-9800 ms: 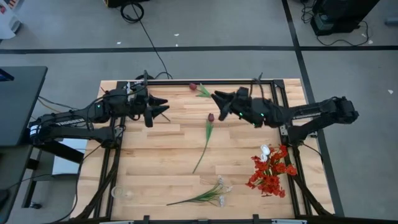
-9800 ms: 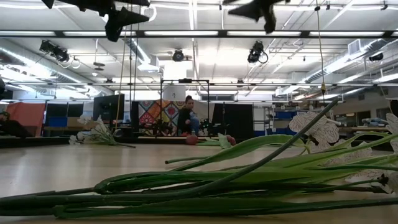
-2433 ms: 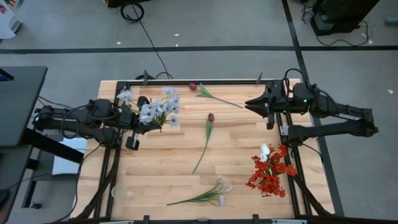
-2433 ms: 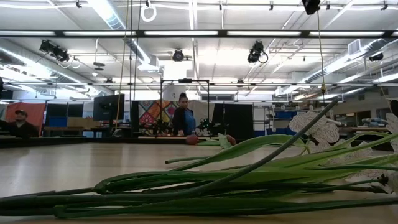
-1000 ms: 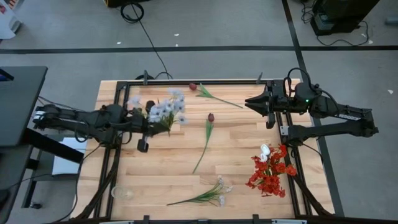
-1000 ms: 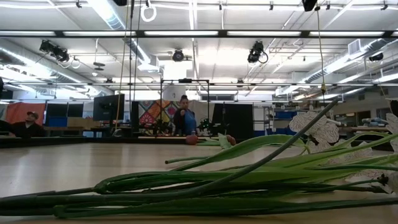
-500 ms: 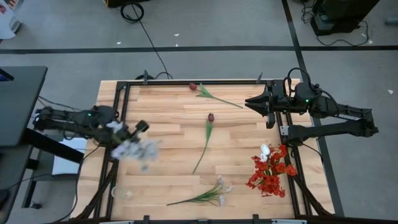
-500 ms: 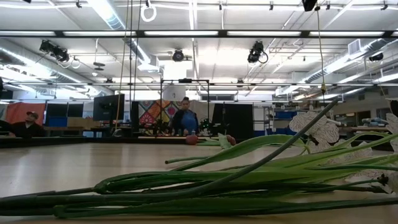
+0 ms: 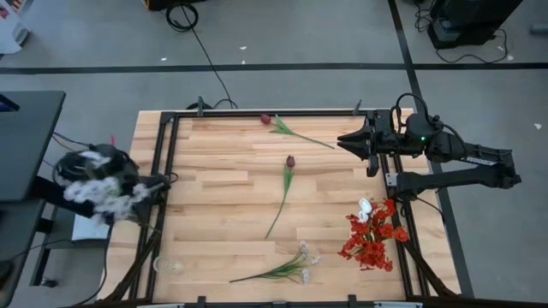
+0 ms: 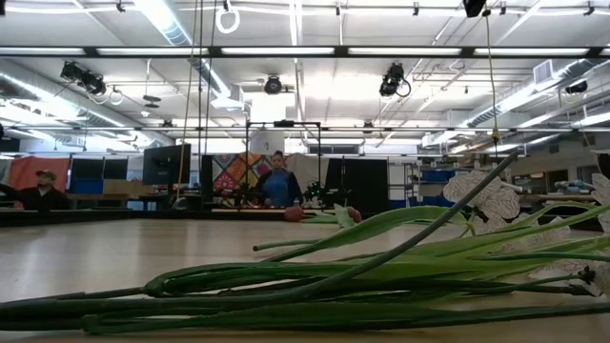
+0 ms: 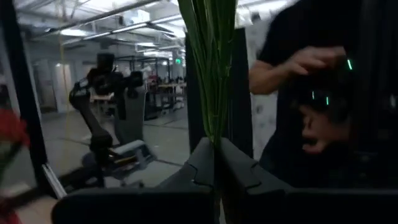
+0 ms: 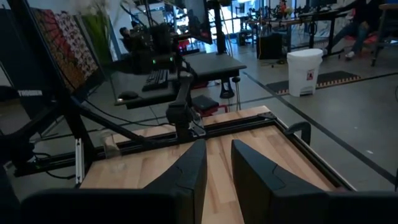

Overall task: Sort flowers into vase by color
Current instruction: Put the top left white flowers into the transparent vase

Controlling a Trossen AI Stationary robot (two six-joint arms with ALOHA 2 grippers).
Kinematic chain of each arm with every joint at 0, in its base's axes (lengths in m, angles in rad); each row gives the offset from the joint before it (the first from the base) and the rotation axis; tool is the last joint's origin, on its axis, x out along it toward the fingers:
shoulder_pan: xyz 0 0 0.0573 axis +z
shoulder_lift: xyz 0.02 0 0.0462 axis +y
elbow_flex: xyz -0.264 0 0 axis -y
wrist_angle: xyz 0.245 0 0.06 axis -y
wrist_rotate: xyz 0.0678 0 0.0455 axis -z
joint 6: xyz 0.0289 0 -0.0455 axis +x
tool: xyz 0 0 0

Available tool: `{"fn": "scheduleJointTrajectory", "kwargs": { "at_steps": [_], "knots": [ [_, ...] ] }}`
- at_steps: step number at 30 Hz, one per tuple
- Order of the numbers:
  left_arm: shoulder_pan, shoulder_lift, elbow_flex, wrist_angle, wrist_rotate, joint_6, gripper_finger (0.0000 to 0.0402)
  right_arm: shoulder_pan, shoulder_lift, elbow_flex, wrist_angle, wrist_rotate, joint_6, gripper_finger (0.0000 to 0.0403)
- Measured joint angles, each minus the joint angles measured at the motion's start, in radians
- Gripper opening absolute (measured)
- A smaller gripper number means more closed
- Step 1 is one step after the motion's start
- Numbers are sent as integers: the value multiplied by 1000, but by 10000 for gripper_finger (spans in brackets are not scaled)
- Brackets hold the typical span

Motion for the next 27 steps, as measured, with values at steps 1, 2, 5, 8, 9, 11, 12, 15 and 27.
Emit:
{"fn": "scheduleJointTrajectory", "kwargs": {
  "at_steps": [1, 2, 5, 8, 9, 11, 12, 15, 27],
  "knots": [
    [-13, -20, -45, 49, -19, -49, 7, 0, 0, 0, 0, 0, 0, 83],
    [-24, -33, -83, 102, -34, -95, 7, 0, 0, 0, 0, 0, 0, 83],
    [-66, -48, -158, 178, -23, -147, 7, 0, 0, 0, 0, 0, 0, 83],
    [-113, -45, -201, 169, 11, -98, 7, 0, 0, 0, 0, 0, 0, 83],
    [-131, -41, -212, 170, 14, -84, 7, 0, 0, 0, 0, 0, 0, 83],
    [-164, -35, -232, 174, 12, -70, 7, 0, 0, 0, 0, 0, 0, 83],
    [-179, -33, -244, 179, 0, -69, 7, 0, 0, 0, 0, 0, 0, 83],
    [-219, -32, -273, 179, -50, -68, 7, 0, 0, 0, 0, 0, 0, 83],
    [-430, -29, -323, 236, -184, -44, 7, 0, 0, 0, 0, 0, 0, 83]
  ]
}}
